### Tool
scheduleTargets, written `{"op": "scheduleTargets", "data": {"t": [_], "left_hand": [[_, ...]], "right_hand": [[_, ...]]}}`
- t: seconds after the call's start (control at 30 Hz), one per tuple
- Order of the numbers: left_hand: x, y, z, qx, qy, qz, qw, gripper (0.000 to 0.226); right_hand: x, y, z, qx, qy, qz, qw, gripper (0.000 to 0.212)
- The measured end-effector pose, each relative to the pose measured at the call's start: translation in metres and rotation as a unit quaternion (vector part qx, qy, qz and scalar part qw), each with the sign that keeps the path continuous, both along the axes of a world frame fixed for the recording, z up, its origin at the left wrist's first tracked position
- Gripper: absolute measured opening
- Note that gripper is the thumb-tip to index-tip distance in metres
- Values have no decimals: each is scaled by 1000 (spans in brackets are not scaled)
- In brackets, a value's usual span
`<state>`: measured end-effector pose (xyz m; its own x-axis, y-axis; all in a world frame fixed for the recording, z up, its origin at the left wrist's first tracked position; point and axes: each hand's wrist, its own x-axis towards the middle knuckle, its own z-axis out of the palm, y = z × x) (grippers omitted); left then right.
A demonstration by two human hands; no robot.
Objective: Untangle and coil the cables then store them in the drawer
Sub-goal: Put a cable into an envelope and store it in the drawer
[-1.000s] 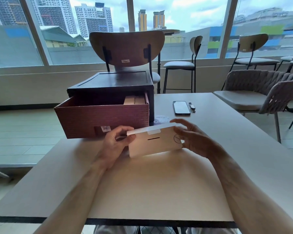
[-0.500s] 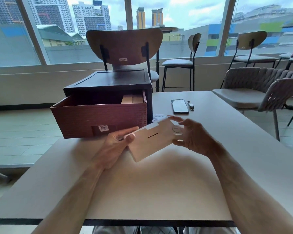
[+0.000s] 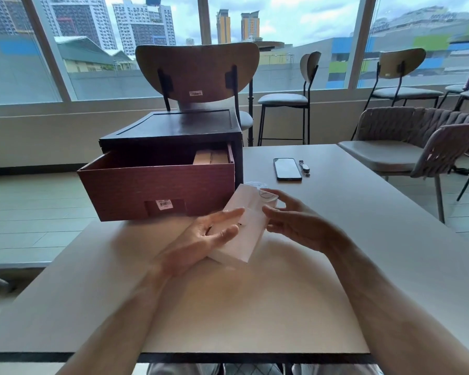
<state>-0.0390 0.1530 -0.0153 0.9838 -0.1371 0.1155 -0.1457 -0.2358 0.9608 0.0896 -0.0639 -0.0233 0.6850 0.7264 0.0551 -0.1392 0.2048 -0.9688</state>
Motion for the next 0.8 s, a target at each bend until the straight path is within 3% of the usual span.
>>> {"op": "scheduleTargets", "data": {"t": [0.13,0.3,0.5,0.8], "left_hand": [[3,-5,0,-54,-24,49,997,43],[5,-14,0,-38,-62,75,995,52],[8,-17,0,13,-132,127,983,48],[13,-15,-1,-8,-117,79,990,50]], "right_hand": [[-3,7,3,-10,-41,-31,999,45],[-7,15,6,-12,-76,-70,995,49],[-4,11,10,5,-90,-69,994,51],[-3,10,10,10,-95,-84,992,53]]}}
